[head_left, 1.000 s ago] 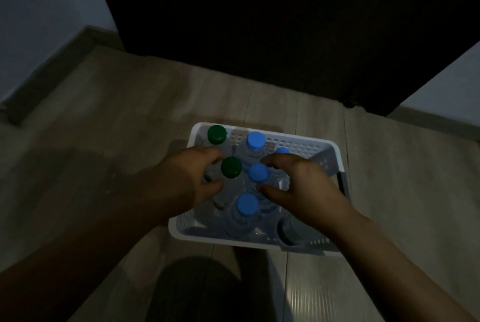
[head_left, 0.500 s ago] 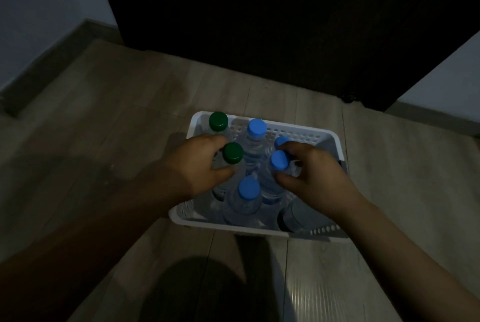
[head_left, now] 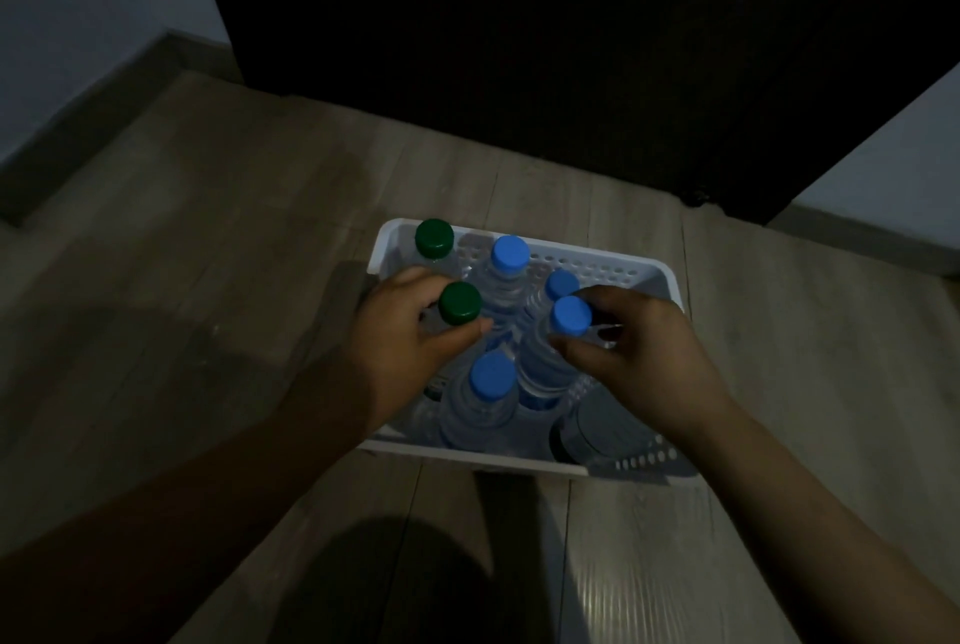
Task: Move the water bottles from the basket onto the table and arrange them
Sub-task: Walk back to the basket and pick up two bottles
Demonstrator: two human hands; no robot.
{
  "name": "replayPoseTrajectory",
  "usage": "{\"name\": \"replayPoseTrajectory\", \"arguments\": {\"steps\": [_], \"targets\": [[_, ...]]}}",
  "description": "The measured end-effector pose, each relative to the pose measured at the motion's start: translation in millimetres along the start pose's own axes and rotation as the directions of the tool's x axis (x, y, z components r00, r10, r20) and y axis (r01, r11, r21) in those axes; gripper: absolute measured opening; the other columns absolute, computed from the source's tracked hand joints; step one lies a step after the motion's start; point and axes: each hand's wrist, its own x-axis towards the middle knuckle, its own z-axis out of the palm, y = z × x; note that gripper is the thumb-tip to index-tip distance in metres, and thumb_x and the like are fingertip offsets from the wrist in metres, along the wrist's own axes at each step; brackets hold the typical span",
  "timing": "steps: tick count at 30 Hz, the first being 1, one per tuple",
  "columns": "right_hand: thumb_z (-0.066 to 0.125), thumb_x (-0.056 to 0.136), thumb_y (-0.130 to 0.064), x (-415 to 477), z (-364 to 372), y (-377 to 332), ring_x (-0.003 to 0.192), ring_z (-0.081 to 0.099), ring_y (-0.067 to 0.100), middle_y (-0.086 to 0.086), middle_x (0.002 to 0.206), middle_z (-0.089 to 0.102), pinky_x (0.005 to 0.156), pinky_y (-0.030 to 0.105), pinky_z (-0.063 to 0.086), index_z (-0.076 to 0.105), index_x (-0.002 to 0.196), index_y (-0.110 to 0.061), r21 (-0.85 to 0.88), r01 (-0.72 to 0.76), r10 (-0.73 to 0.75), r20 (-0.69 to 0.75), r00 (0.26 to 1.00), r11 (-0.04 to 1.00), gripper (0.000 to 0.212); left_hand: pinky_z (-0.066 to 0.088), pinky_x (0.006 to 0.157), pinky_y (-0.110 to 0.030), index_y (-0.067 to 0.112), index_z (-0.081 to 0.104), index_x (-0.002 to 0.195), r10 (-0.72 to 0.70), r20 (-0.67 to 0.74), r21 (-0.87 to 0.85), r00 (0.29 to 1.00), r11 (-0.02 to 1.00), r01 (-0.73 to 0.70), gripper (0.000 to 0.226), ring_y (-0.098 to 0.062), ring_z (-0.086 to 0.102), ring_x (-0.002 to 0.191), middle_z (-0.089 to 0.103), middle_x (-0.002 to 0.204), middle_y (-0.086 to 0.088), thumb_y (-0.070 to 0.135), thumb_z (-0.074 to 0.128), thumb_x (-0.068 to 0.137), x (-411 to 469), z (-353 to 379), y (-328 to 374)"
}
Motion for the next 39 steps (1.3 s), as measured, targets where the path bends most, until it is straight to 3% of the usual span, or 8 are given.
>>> {"name": "replayPoseTrajectory", "arguments": {"steps": [5,9,12,18,22,28,34,39], "targets": [[0.071,0.081,-0.034,-2,-2,2,0.096,0.062,0.002,-0.01,0.11,0.069,0.083,0.027,0.054,0.065,0.114,-0.022,-0.035,-0.013,0.012,-0.033,0.999,0.999,0.035,0.046,0.073,-0.021,0.017,0.065,0.083,0.017,-0.039,-0.047,0.999,0.999,-0.018,0.015,-0.002,0.054,0.079,0.056,0.083,0.014,0.029,0.073,0.077,0,-2,1],[0.073,0.08,-0.033,-5,-3,0,0.093,0.061,-0.001,-0.011,0.108,0.069,0.08,0.021,0.052,0.066,0.112,-0.024,-0.021,0.003,-0.004,-0.08,0.997,1.0,0.034,0.05,0.078,-0.034,0.024,0.063,0.082,0.04,-0.063,-0.063,0.997,0.997,-0.044,0.014,-0.009,0.055,0.085,0.055,0.086,0.013,0.034,0.071,0.077,4,-10,10],[0.072,0.08,-0.033,-5,-9,-5,0.093,0.062,-0.001,-0.013,0.106,0.069,0.08,0.027,0.055,0.067,0.111,-0.024,0.023,0.013,-0.011,-0.109,0.994,1.0,0.033,0.051,0.079,-0.041,0.019,0.065,0.082,0.06,-0.096,-0.041,0.994,0.997,-0.064,0.016,-0.014,0.057,0.086,0.058,0.087,0.005,0.032,0.073,0.078,8,-16,20],[0.064,0.077,-0.042,-6,-31,-29,0.093,0.062,-0.006,-0.024,0.096,0.065,0.082,0.021,0.053,0.061,0.101,-0.038,0.115,0.098,-0.079,-0.161,0.984,0.988,0.024,0.049,0.077,-0.024,0.023,0.067,0.086,0.042,-0.084,-0.109,0.996,0.993,-0.051,0.023,-0.006,0.059,0.087,0.061,0.093,0.005,0.041,0.071,0.073,9,-31,45],[0.063,0.077,-0.043,-4,-49,-45,0.096,0.062,-0.005,-0.024,0.099,0.064,0.087,0.026,0.054,0.056,0.098,-0.045,0.157,0.131,-0.096,-0.21,0.973,0.979,0.022,0.052,0.078,-0.025,0.022,0.067,0.086,0.014,-0.111,-0.247,0.994,0.968,-0.041,0.027,-0.011,0.063,0.088,0.064,0.089,0.004,0.043,0.069,0.069,12,-39,68],[0.066,0.073,-0.045,3,-82,-72,0.093,0.067,0.0,-0.015,0.096,0.071,0.082,0.023,0.056,0.065,0.1,-0.032,0.345,0.226,-0.103,-0.34,0.935,0.911,0.029,0.054,0.07,-0.014,0.016,0.067,0.094,0.071,-0.123,-0.371,0.99,0.922,-0.112,0.031,-0.004,0.067,0.083,0.069,0.092,-0.001,0.039,0.066,0.074,24,-59,108],[0.062,0.083,-0.036,19,-115,-101,0.087,0.066,0.003,-0.016,0.092,0.069,0.072,0.013,0.051,0.063,0.099,-0.031,0.418,0.366,-0.091,-0.547,0.832,0.831,0.017,0.048,0.066,-0.01,-0.001,0.06,0.098,0.166,-0.204,-0.324,0.965,0.919,-0.227,0.043,-0.012,0.062,0.078,0.063,0.09,-0.015,0.039,0.057,0.086,49,-78,152],[0.051,0.092,-0.038,47,-151,-138,0.085,0.062,0.008,-0.011,0.092,0.063,0.071,0.02,0.051,0.058,0.104,-0.026,0.394,0.434,-0.067,-0.674,0.736,0.81,0.018,0.048,0.067,-0.011,0.011,0.062,0.091,0.201,-0.258,-0.289,0.945,0.917,-0.274,0.04,-0.003,0.063,0.077,0.066,0.083,0.004,0.049,0.053,0.082,79,-101,199]]}}
